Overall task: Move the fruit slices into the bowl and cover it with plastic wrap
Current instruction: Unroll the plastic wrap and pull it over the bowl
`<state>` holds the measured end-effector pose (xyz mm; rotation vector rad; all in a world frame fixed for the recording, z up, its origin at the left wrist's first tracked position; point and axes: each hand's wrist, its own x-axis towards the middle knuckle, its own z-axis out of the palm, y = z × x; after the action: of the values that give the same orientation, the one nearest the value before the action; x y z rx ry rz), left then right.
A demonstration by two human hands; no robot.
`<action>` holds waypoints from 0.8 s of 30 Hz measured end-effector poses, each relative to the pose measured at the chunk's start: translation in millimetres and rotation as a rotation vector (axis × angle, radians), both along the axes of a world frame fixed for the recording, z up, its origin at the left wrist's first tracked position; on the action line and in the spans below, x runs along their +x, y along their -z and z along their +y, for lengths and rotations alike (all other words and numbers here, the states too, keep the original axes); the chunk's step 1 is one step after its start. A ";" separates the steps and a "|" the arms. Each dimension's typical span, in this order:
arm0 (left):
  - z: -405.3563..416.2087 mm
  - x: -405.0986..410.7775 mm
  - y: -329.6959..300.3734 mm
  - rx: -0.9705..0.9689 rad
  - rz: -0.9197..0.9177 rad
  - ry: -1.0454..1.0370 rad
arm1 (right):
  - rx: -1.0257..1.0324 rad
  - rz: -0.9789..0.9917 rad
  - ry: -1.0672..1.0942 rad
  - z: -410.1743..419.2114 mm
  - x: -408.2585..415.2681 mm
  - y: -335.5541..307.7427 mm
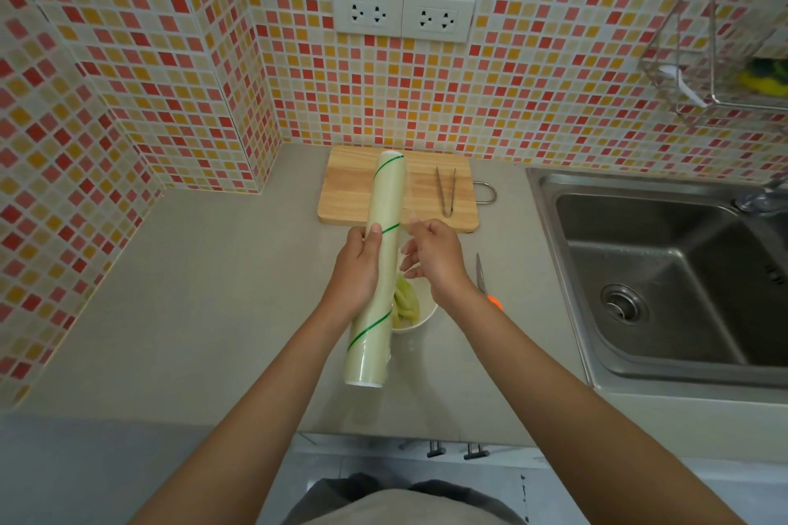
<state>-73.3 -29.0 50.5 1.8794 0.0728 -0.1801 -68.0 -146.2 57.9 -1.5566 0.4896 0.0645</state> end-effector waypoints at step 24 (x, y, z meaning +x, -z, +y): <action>-3.4 29.2 -14.0 -0.013 -0.010 -0.058 | -0.400 -0.092 -0.045 24.5 -31.9 23.5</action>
<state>-44.1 -32.4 64.6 1.8628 0.1191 -0.1314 -99.9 -121.7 34.4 -1.9525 0.4109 -0.0750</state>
